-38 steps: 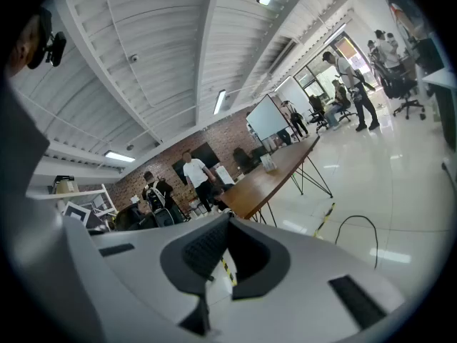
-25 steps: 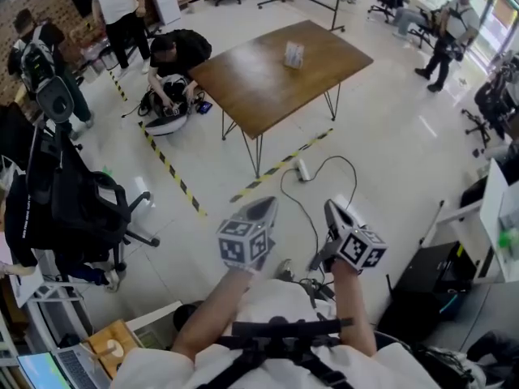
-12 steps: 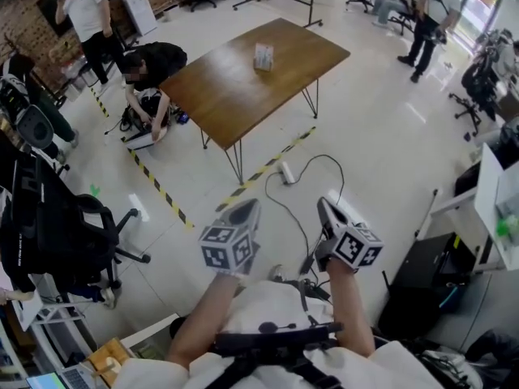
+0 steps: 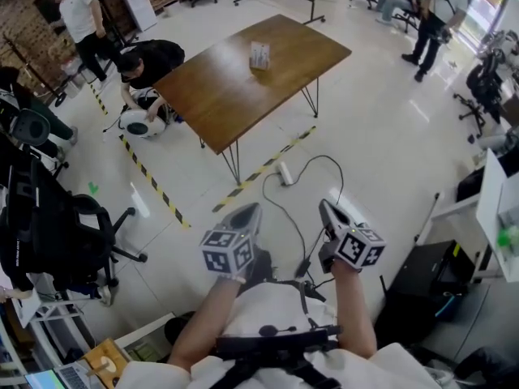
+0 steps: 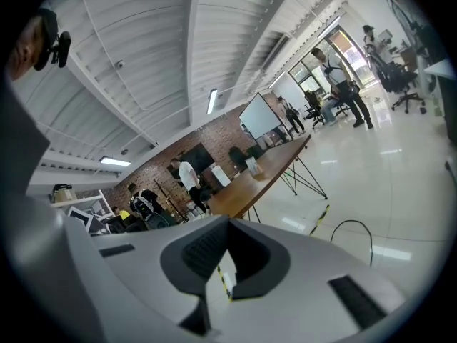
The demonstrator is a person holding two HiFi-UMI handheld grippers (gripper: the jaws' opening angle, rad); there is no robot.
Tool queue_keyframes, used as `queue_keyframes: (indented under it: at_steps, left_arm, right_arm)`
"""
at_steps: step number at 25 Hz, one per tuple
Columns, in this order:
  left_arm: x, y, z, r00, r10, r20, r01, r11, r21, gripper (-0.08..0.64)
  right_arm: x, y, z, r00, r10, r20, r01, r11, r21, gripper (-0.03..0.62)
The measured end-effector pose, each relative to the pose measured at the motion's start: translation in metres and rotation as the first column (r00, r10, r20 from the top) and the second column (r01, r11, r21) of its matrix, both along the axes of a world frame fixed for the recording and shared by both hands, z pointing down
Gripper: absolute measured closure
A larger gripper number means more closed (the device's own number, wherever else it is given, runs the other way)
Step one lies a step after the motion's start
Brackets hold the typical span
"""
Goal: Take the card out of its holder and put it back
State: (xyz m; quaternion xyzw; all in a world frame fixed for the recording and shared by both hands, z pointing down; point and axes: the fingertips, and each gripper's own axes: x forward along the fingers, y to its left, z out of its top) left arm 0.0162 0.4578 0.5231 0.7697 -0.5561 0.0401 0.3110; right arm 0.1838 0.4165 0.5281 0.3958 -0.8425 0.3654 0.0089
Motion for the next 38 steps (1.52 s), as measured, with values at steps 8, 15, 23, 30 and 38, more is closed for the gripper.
queue_keyframes:
  at_steps: [8,15,23,30,38]
  left_arm:
    - [-0.003,-0.058,0.011,1.0,0.003,-0.013,-0.003,1.0,0.004,0.56]
    - [0.003,-0.119,0.012,0.999,0.029,-0.018,-0.028,1.0,0.01,0.56]
    - [-0.002,-0.194,0.013,0.999,0.031,-0.017,-0.031,1.0,0.0,0.56]
    - [-0.022,-0.248,0.018,1.0,0.002,-0.02,-0.002,1.0,-0.014,0.56]
    - [-0.051,-0.309,0.024,0.999,-0.043,-0.033,0.042,0.998,-0.046,0.56]
  right_arm:
    - [-0.012,-0.05,0.005,0.999,-0.032,0.005,0.032,0.999,0.019,0.591]
    - [-0.003,-0.102,0.008,1.0,-0.006,0.028,0.006,1.0,0.011,0.588]
    - [-0.02,-0.168,0.01,0.998,-0.046,0.034,0.046,0.999,0.004,0.587]
    - [-0.042,-0.221,0.008,0.996,-0.084,0.032,0.084,0.996,-0.015,0.588]
    - [-0.05,-0.294,0.016,0.997,-0.067,0.023,0.069,0.996,-0.062,0.588]
